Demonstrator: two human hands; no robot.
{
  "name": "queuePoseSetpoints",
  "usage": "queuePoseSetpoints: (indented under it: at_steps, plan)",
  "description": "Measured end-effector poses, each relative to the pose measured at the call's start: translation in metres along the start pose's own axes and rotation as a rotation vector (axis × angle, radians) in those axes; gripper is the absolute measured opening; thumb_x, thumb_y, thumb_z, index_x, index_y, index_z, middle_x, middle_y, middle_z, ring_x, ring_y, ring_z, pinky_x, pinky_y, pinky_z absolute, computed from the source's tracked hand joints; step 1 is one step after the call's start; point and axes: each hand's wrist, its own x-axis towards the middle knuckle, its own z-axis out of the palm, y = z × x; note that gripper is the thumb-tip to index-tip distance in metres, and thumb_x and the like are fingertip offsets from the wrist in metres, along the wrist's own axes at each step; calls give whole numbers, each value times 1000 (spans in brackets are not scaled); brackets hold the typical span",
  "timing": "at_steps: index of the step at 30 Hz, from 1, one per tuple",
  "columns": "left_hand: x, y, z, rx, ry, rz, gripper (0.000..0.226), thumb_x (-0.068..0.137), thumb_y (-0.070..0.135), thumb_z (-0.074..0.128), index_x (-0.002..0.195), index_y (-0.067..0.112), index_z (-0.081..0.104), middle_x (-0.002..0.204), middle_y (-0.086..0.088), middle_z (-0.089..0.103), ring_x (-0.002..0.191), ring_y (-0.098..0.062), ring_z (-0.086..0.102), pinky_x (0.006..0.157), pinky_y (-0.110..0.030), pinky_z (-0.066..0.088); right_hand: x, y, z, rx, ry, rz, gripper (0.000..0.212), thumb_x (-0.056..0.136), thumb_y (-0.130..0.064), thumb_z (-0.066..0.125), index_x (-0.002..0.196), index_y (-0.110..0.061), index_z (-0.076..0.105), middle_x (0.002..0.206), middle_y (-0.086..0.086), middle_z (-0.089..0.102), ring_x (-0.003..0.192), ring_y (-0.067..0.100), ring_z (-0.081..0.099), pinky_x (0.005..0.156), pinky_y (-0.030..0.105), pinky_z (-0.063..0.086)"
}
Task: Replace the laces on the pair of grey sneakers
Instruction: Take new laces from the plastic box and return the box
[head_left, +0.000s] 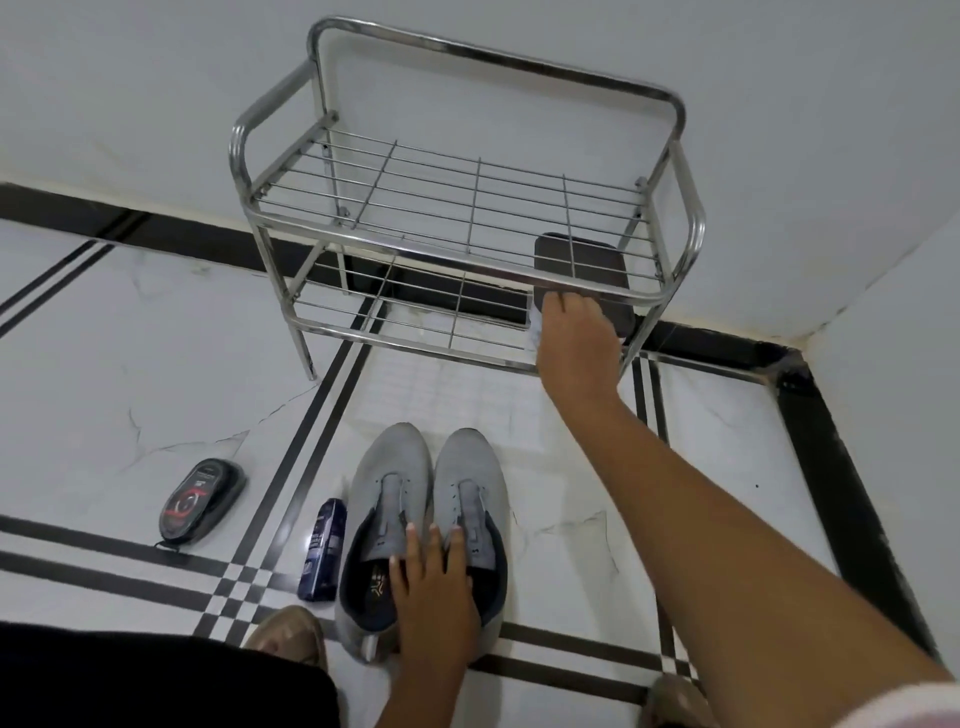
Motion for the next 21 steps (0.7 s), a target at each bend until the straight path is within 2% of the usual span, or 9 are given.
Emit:
queuePoseSetpoints:
  at_steps: [2, 4, 7, 9, 12, 15, 17, 19, 21]
  plan:
    - [1, 0, 4, -3, 21, -32, 65, 90, 36, 56, 149, 26, 30, 154, -7, 31, 147, -35, 10, 114, -53, 17, 8, 4, 3, -130, -87, -36, 47, 83, -3, 63, 128, -3, 49, 116, 13, 61, 107, 28, 57, 85, 35, 48]
    - [2, -2, 5, -70, -39, -20, 75, 62, 31, 84, 131, 21, 57, 129, -7, 62, 134, -37, 41, 99, -59, 41, 12, 8, 5, -177, -112, -27, 42, 85, -2, 62, 126, -4, 51, 113, 13, 62, 104, 28, 59, 80, 36, 50]
    - [6, -6, 9, -35, -19, -16, 82, 41, 26, 92, 119, 19, 67, 110, -5, 71, 122, -37, 54, 85, -59, 50, 15, 11, 2, -211, -129, -85, 31, 85, 3, 59, 115, -5, 56, 108, 13, 61, 99, 29, 60, 73, 37, 50]
    - [4, -4, 0, -38, -38, -19, 79, 64, 31, 82, 137, 24, 51, 130, -4, 60, 138, -36, 35, 101, -59, 39, 16, 14, -4, -251, -143, -173, 26, 86, 3, 59, 110, -4, 57, 105, 12, 61, 95, 28, 61, 69, 36, 49]
    - [3, 1, -4, -12, -47, -55, 64, 98, 33, 40, 153, 29, 8, 157, 2, 22, 148, -29, -9, 118, -51, 5, 7, 23, -17, -303, -174, -259, 23, 85, 1, 61, 106, -6, 57, 101, 10, 58, 89, 24, 59, 63, 32, 45]
    - [-1, 10, -14, -24, -91, -86, 60, 99, 35, 35, 153, 25, 9, 157, 1, 21, 148, -29, -9, 119, -48, 3, -4, 40, -39, -308, -165, -328, 21, 87, -3, 60, 107, -8, 56, 102, 8, 57, 91, 22, 56, 67, 32, 48]
    - [0, 18, -26, -174, -25, -108, 56, 99, 30, 38, 151, 19, 20, 151, -3, 35, 148, -31, 7, 118, -45, 10, -12, 49, -56, -321, -165, -420, 21, 91, -6, 55, 111, -10, 54, 106, 6, 56, 94, 21, 56, 66, 29, 43]
    - [0, 31, -39, -545, 120, -99, 48, 100, 24, 39, 147, 17, 31, 139, -6, 50, 139, -29, 33, 113, -39, 27, -24, 54, -72, -328, -171, -490, 22, 93, -6, 50, 114, -12, 52, 109, 5, 54, 96, 20, 56, 64, 26, 37]
    - [2, 50, -67, -930, 127, -78, 48, 102, 28, 37, 149, 22, 29, 147, -3, 42, 136, -21, 38, 109, -30, 32, -36, 58, -86, -308, -174, -529, 20, 95, -7, 49, 114, -13, 52, 109, 3, 54, 98, 21, 57, 63, 27, 38]
